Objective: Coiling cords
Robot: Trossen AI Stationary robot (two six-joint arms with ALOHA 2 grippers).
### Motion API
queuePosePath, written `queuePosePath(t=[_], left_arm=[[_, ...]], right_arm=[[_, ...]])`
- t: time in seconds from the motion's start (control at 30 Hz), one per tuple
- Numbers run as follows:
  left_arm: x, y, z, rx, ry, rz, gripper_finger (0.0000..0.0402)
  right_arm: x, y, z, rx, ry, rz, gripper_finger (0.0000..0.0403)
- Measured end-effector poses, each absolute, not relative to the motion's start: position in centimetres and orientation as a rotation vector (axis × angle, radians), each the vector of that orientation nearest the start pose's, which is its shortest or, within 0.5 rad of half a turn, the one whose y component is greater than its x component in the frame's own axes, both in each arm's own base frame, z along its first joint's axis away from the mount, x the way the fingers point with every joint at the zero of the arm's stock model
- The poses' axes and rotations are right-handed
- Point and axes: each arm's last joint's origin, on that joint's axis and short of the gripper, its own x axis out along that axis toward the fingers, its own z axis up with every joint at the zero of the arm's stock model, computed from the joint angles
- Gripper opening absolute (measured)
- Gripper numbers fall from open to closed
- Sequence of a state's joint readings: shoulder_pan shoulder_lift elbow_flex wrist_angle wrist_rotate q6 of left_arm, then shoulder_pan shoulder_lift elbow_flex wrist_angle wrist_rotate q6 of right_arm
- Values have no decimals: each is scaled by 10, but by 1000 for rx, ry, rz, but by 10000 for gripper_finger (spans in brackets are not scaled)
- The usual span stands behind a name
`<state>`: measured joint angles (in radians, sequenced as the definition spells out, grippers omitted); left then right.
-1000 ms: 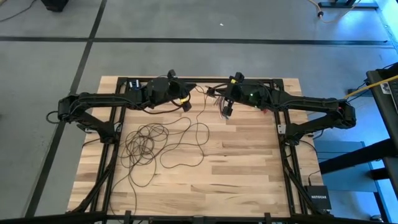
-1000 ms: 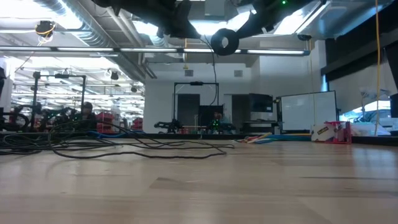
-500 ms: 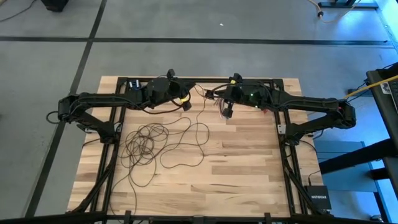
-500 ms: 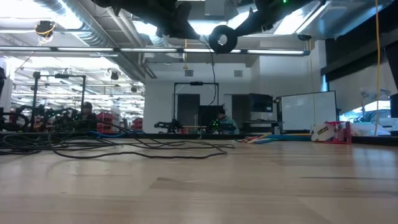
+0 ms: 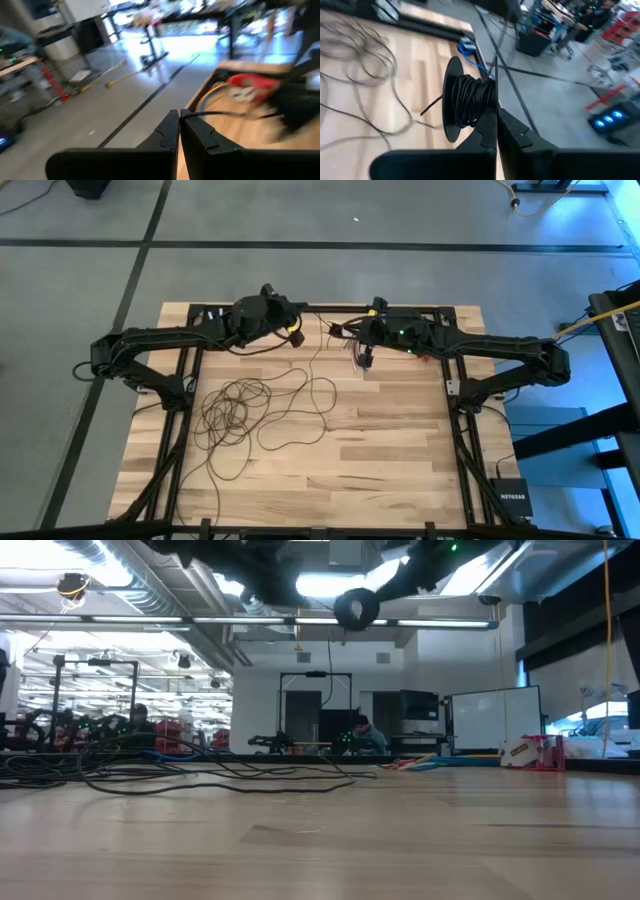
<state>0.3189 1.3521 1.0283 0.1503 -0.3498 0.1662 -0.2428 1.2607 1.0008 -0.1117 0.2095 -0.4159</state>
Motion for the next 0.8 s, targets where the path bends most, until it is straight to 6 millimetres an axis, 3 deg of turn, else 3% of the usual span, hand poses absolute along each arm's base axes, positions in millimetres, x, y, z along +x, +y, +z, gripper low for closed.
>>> queuePosePath(t=[0.23, 0.5, 0.8], left_arm=[[292, 79, 330, 162, 197, 551, 5], [308, 62, 317, 158, 226, 484, 5], [330, 54, 306, 160, 154, 415, 5]], right_arm=[[283, -82, 303, -463, 528, -541, 1], [294, -87, 302, -494, 481, -646, 1], [307, -88, 303, -478, 350, -608, 1]])
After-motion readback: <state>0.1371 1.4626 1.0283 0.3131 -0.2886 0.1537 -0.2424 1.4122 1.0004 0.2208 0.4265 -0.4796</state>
